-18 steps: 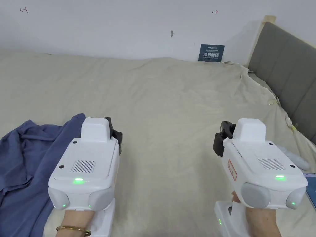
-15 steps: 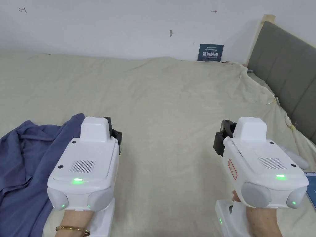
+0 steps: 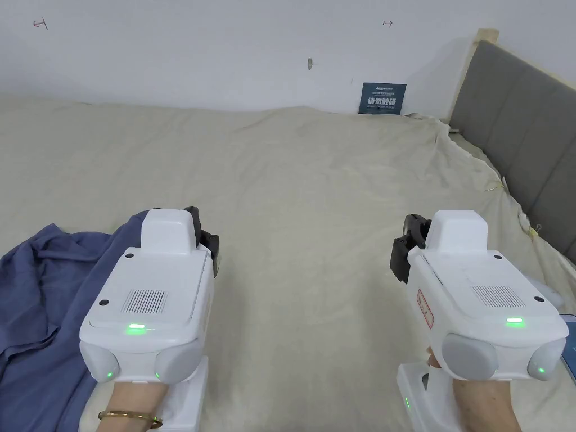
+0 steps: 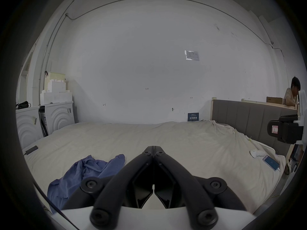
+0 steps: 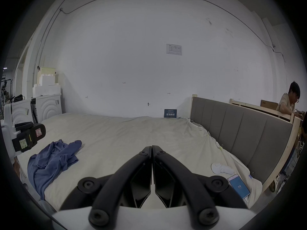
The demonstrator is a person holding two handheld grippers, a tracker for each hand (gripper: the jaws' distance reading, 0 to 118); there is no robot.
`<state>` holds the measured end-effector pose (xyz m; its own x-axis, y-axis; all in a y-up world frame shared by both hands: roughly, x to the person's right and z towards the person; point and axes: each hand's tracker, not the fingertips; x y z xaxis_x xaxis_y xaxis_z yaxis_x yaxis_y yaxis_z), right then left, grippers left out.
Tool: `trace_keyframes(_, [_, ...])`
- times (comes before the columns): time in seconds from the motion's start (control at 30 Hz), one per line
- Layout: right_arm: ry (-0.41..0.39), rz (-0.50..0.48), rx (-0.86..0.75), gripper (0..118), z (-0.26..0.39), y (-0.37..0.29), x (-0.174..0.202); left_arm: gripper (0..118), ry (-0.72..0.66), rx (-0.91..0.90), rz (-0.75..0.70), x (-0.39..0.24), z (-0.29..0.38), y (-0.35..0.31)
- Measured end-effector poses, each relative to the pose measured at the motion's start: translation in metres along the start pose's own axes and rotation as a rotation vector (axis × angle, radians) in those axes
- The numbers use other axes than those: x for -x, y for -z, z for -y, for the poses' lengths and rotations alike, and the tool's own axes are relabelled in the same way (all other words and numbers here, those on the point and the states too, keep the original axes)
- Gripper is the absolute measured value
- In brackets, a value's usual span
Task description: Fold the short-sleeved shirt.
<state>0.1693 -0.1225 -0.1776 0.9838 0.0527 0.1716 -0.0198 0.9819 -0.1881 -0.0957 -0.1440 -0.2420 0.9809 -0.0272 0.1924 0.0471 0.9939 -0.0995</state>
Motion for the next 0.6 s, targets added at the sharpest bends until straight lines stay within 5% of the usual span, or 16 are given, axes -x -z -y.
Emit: trace_keyframes(0.6, [0.003,0.001,-0.002,0,-0.0009,-0.0013,-0.0019,0,0.008,-0.01,0.0,0.0008,-0.0031,-0.0003])
